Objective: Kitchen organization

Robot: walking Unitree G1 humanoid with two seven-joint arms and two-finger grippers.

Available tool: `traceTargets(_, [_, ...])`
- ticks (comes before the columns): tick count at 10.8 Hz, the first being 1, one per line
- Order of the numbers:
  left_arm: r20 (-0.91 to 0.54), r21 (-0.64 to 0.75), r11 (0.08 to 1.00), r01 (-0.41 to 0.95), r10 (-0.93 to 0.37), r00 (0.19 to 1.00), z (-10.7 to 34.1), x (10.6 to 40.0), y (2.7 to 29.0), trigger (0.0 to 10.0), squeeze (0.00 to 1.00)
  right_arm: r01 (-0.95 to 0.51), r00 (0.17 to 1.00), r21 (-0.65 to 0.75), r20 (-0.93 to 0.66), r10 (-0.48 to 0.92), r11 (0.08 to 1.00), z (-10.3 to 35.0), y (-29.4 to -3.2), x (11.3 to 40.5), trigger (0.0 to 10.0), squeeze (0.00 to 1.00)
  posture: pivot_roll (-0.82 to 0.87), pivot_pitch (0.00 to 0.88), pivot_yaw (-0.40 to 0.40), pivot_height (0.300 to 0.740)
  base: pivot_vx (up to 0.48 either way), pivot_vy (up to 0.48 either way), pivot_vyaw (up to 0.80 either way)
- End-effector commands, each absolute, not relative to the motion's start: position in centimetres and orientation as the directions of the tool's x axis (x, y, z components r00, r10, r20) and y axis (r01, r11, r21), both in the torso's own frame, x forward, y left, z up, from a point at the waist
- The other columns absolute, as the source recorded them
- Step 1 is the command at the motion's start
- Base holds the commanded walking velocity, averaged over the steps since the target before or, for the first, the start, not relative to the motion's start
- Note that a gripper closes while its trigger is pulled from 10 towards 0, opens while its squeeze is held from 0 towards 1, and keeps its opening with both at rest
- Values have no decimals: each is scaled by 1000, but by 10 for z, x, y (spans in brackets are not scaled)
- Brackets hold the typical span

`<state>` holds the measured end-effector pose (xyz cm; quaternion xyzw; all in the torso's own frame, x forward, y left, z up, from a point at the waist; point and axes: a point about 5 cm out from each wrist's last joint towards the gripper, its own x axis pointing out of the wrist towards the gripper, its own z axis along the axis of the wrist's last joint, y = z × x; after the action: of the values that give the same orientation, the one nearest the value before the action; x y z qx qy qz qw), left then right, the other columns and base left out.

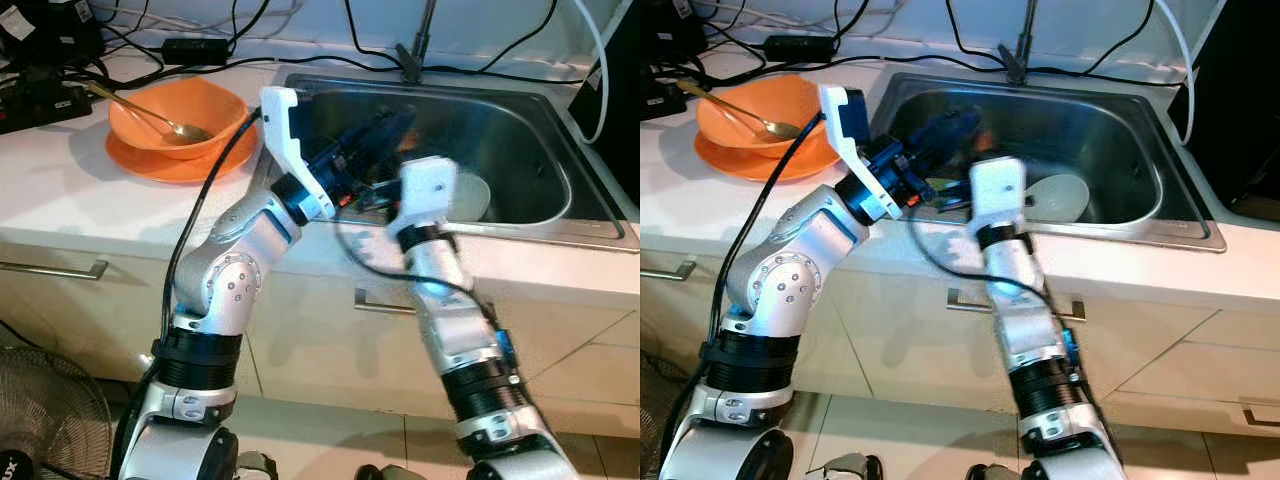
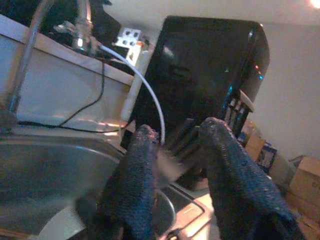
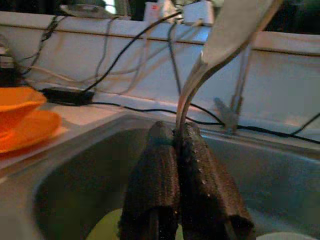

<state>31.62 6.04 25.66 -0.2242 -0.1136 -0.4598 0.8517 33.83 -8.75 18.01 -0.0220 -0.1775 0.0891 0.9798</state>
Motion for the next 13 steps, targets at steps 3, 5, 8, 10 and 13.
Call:
traceTargets(3, [409, -280, 491, 825, -716, 565, 258, 316, 66, 10000, 1000, -145, 920, -60, 360, 157, 988, 188, -94, 344, 0, 0, 84, 87, -28, 740, 0, 0, 0])
traceTargets(5, [423, -284, 518, 807, -687, 590, 259, 318, 70, 10000, 1000, -143, 920, -66, 359, 157, 988, 189, -96, 345, 0, 0, 80, 87, -30, 740, 0, 0, 0])
traceTargets(8, [400, -293, 613, 734, -618, 676, 252, 326, 86, 10000, 0, -95, 922, -115, 365, 131, 989, 198, -115, 357, 10000, 0, 78, 81, -35, 740, 0, 0, 0])
traceTargets(10, [285, -248, 745, 620, -555, 781, 225, 330, 104, 10000, 0, -46, 932, -163, 347, 101, 986, 209, -133, 373, 10000, 0, 80, 72, -42, 740, 0, 0, 0])
traceTargets(13, [23, 21, 818, 575, -575, 818, 187, 329, 97, 10000, 0, -43, 970, -162, 228, 80, 986, 207, -139, 394, 10000, 0, 87, 55, -50, 740, 0, 0, 0])
